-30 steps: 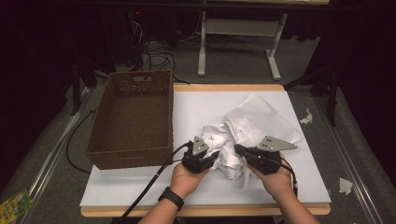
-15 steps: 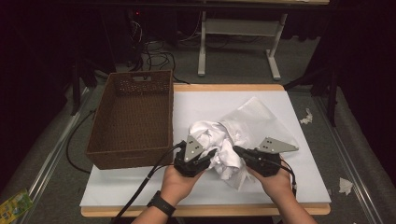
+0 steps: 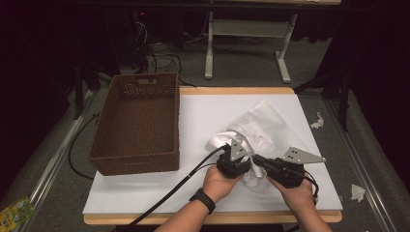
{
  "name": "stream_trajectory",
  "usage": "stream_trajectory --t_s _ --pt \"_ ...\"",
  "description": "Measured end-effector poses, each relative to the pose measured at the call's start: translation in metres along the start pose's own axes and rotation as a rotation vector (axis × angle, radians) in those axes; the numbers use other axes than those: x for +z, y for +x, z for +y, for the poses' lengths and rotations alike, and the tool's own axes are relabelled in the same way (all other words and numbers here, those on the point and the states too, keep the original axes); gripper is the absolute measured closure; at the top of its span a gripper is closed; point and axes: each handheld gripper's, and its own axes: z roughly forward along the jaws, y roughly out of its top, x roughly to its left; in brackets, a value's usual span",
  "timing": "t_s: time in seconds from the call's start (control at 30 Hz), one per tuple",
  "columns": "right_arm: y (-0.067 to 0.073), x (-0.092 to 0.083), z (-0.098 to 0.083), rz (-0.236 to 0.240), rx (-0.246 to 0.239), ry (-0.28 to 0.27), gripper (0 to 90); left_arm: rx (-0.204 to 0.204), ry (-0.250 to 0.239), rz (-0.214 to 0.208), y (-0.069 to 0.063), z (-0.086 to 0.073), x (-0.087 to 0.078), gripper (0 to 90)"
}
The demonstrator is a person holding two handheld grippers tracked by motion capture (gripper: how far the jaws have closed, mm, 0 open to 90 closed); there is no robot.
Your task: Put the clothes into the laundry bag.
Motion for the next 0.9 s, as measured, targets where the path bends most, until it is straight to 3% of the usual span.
stream_trajectory --t_s 0.1,0.13,0.23,0.47,0.6,0.63,0.73,0.83,0.9 --pt "0.004 -0.003 0.003 0.029 0.007 -0.027 90.0 -0.027 -0.016 0.042 0.006 0.001 0.006 67.2" --pt "0.005 -0.005 0.004 0.042 0.004 -0.044 90.0 -0.021 -0.025 0.082 0.008 0.002 0.006 67.2" --pt "0.012 -0.008 0.010 0.070 -0.012 -0.075 90.0 -0.028 -0.055 0.145 0.015 0.003 -0.003 68.0" --pt "0.020 0.008 0.025 0.086 -0.049 -0.108 90.0 -0.036 -0.140 0.263 0.029 0.003 -0.044 69.4" --pt "0.028 0.017 0.037 0.089 -0.095 -0.126 90.0 0.000 -0.170 0.297 0.029 0.009 -0.067 69.4" --pt "0.029 0.017 0.037 0.091 -0.096 -0.123 90.0 0.014 -0.176 0.297 0.029 0.011 -0.070 69.4" --pt "0.028 0.019 0.034 0.091 -0.095 -0.116 90.0 0.017 -0.152 0.240 0.026 0.013 -0.065 69.2" --pt "0.023 0.017 0.026 0.081 -0.070 -0.103 90.0 0.007 -0.129 0.174 0.021 0.009 -0.047 68.9" --pt "0.020 0.012 0.021 0.079 -0.054 -0.100 90.0 -0.025 -0.110 0.122 0.017 0.003 -0.029 68.8"
